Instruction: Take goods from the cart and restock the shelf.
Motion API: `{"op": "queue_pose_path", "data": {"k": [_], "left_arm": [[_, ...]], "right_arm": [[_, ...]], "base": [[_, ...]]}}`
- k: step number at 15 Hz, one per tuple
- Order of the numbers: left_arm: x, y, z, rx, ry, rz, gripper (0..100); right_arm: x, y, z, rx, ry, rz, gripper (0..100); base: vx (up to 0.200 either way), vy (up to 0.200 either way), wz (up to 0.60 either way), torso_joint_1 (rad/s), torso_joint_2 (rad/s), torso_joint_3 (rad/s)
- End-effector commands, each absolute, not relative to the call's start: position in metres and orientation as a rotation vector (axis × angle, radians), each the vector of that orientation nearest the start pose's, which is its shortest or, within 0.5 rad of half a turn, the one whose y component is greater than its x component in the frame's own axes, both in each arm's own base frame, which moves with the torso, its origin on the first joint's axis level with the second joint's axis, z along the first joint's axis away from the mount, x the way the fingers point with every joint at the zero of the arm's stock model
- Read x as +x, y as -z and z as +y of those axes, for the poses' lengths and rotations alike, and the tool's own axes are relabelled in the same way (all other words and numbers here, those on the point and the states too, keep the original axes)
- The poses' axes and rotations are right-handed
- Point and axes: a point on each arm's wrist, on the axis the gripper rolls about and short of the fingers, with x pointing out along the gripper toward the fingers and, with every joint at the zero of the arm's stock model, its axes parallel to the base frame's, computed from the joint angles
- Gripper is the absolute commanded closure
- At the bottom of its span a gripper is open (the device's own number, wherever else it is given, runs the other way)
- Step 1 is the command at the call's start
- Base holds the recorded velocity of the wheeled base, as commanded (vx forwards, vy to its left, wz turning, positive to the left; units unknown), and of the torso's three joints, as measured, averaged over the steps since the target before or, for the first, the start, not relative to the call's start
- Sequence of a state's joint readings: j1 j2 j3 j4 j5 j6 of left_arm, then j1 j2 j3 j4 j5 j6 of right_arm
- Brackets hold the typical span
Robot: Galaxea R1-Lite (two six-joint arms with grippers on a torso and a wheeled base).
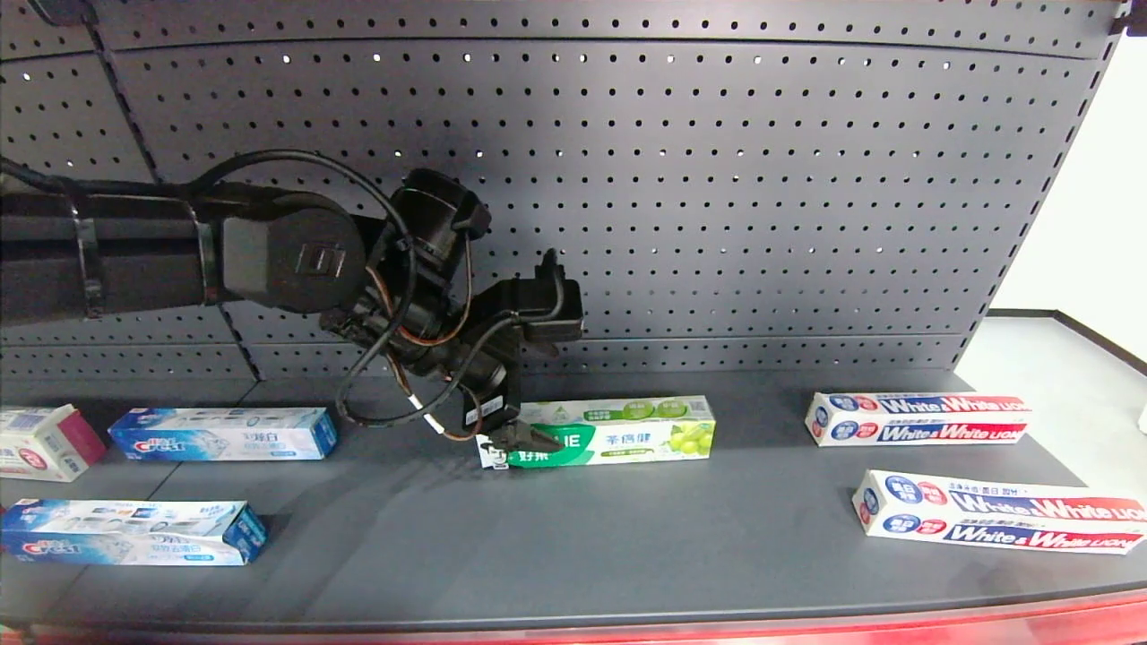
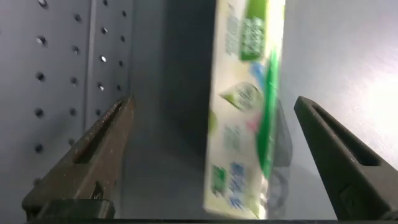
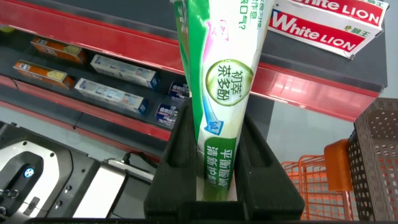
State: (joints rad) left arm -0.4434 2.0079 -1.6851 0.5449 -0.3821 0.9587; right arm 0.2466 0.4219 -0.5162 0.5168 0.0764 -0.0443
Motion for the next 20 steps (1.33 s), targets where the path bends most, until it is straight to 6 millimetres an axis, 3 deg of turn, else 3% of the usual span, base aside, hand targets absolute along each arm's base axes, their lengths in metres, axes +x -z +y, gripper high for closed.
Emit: {"op": "queue_pose_path", "data": {"k": [1,7,15,16,20], "left_arm": [[0.351,-0.202,-0.178,0.868,1.147,0.46,0],[0.356,-0.191,-0.201,0.875,1.189,0.461,0],[0.356,-0.184,-0.214,0.855,1.209,0.482,0],[0.356,-0.183,-0.214,0.855,1.21,0.485,100],[0.35,-0.181,-0.215,0.852,1.231,0.527,100]], "right_arm": [[-0.013,-0.172,-0.002,-0.079,-0.327,0.417,100],[-0.015,-0.168,-0.002,-0.078,-0.322,0.417,100],[-0.016,-0.166,-0.002,-0.078,-0.324,0.418,100],[-0.016,-0.166,-0.002,-0.078,-0.322,0.418,100],[-0.016,-0.165,-0.002,-0.078,-0.322,0.418,100]], "base": [[0.0,0.0,0.0,0.0,0.0,0.0],[0.0,0.0,0.0,0.0,0.0,0.0],[0.0,0.0,0.0,0.0,0.0,0.0],[0.0,0.0,0.0,0.0,0.0,0.0],[0.0,0.0,0.0,0.0,0.0,0.0]]}}
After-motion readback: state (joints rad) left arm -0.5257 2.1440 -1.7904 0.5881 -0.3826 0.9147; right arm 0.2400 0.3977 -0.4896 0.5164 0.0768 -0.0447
